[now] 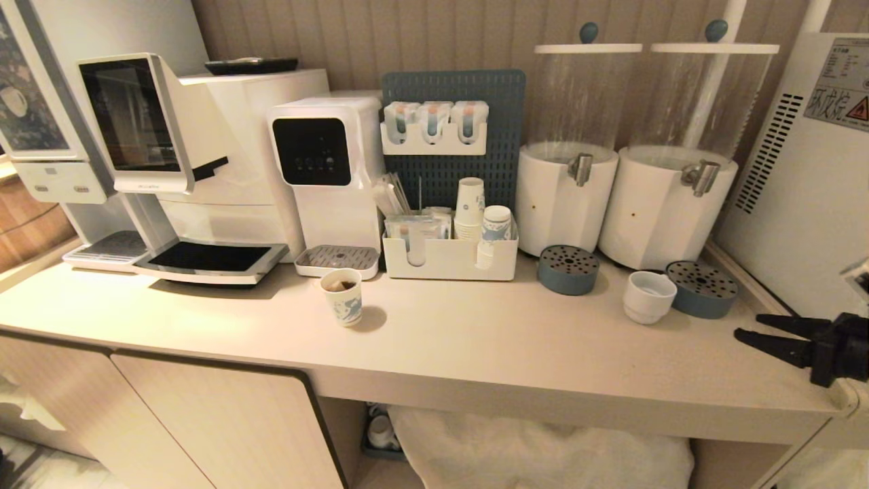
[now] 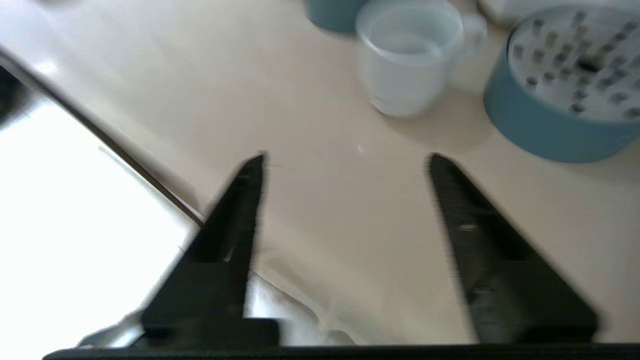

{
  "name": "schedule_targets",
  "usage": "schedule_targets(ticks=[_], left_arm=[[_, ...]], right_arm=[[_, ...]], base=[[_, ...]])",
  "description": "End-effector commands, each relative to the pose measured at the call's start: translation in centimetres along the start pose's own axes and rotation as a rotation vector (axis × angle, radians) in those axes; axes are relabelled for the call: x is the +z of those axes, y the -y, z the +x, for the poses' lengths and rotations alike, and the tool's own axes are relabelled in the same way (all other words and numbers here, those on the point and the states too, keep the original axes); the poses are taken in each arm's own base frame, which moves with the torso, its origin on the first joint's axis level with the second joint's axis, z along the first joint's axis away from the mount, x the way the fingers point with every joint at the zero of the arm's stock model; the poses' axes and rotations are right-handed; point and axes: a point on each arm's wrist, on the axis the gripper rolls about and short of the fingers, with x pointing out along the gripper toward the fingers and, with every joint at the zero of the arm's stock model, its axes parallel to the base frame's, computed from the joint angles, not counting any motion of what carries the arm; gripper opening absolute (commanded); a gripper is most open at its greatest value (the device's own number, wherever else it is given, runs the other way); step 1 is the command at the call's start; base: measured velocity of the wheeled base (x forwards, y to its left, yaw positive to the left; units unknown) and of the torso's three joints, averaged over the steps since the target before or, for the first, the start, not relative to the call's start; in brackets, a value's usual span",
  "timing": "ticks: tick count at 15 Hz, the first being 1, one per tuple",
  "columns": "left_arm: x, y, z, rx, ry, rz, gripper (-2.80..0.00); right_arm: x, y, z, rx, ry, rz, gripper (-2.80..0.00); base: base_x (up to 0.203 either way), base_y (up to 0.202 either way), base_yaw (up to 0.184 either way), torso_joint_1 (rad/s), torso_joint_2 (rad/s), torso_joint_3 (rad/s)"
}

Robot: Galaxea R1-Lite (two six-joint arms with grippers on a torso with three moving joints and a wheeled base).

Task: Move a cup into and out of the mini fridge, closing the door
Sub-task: Close the freezer door

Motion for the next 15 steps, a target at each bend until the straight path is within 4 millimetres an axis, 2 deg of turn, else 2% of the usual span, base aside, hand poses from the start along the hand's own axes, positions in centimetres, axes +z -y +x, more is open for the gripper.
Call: schedule_targets(ticks=[1, 3, 5, 7, 9, 11, 12, 13, 15], left_arm=[[0.0, 0.0, 0.0, 0.000, 0.000, -0.002, -2.80], [0.0, 0.0, 0.0, 0.000, 0.000, -0.004, -2.80], [0.0, 0.0, 0.0, 0.000, -0.001, -0.004, -2.80], [0.0, 0.0, 0.0, 0.000, 0.000, -0.005, -2.80], [0.0, 0.0, 0.0, -0.001, 0.000, -0.005, -2.80], [0.0, 0.0, 0.0, 0.000, 0.000, -0.005, -2.80], [0.0, 0.0, 0.0, 0.000, 0.000, -0.005, -2.80], [0.0, 0.0, 0.0, 0.000, 0.000, -0.005, -2.80], [0.0, 0.0, 0.0, 0.000, 0.000, -0.005, -2.80]], right_arm=[[2.7, -4.6, -5.1, -0.036, 0.097, -0.099, -2.80], [3.5, -9.1, -8.5, 0.021, 0.098, -0.025, -2.80], [4.7, -14.5, -11.9, 0.110, 0.073, 0.105, -2.80], [7.2, -19.7, -15.4, 0.192, 0.094, 0.097, -2.80], [7.7, -24.5, -18.9, 0.332, 0.092, 0.033, -2.80], [5.9, -26.7, -22.5, 0.469, 0.060, -0.055, -2.80], [4.3, -27.6, -24.7, 0.458, 0.061, -0.091, -2.80], [2.9, -28.1, -26.2, 0.403, 0.083, -0.092, -2.80], [0.0, -28.8, -27.8, 0.196, 0.247, -0.066, -2.80]], base=[[0.000, 0.000, 0.000, 0.000, 0.00, 0.000], [0.000, 0.000, 0.000, 0.000, 0.00, 0.000], [0.000, 0.000, 0.000, 0.000, 0.00, 0.000], [0.000, 0.000, 0.000, 0.000, 0.00, 0.000], [0.000, 0.000, 0.000, 0.000, 0.00, 0.000], [0.000, 0.000, 0.000, 0.000, 0.00, 0.000], [0.000, 0.000, 0.000, 0.000, 0.00, 0.000], [0.000, 0.000, 0.000, 0.000, 0.00, 0.000], [0.000, 0.000, 0.000, 0.000, 0.00, 0.000]])
